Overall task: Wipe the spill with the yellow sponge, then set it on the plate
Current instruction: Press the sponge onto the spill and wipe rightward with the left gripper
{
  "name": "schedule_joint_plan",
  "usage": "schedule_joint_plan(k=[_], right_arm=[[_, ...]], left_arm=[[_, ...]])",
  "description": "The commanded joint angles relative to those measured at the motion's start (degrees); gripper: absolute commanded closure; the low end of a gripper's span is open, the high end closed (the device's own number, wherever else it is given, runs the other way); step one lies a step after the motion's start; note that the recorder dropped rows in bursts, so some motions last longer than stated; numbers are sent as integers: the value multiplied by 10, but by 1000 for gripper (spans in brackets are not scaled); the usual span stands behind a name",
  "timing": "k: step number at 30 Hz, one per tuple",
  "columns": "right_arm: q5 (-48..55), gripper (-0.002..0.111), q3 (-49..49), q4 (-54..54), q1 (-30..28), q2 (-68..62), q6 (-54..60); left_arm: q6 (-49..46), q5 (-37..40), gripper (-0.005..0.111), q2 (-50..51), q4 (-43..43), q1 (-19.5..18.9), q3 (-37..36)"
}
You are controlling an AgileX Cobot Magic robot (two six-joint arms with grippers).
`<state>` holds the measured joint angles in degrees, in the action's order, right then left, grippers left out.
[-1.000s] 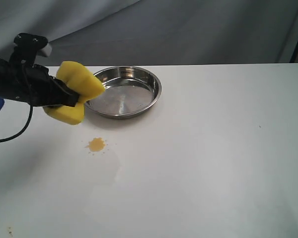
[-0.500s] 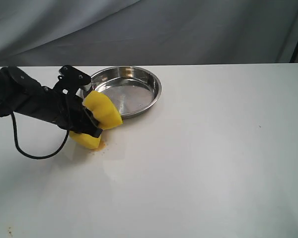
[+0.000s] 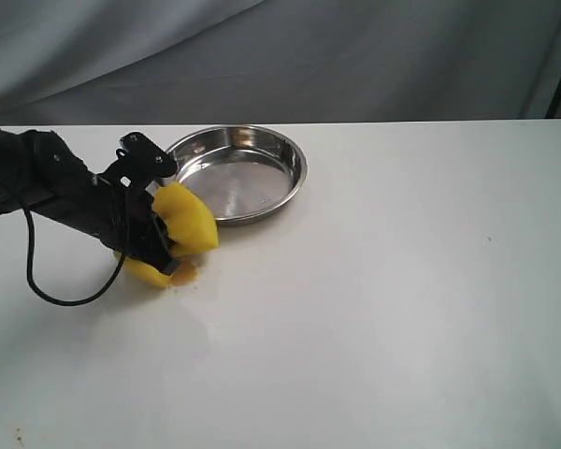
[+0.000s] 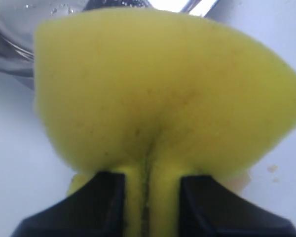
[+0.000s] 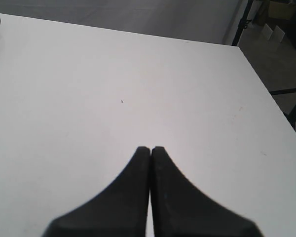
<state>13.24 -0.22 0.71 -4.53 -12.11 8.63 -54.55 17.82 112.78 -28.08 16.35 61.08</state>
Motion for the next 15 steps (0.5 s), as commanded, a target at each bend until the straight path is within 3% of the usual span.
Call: schedule_joint_plan(k=[1,8,15], right_arm=[[-5,108,2,-3,-2,-2,0],[-5,108,2,-3,-2,-2,0],[-5,108,2,-3,-2,-2,0]], left_arm=[[85,9,107,28,81,2,2],[102,92,107,61,110,2,34],[102,113,107,60,111,2,36]])
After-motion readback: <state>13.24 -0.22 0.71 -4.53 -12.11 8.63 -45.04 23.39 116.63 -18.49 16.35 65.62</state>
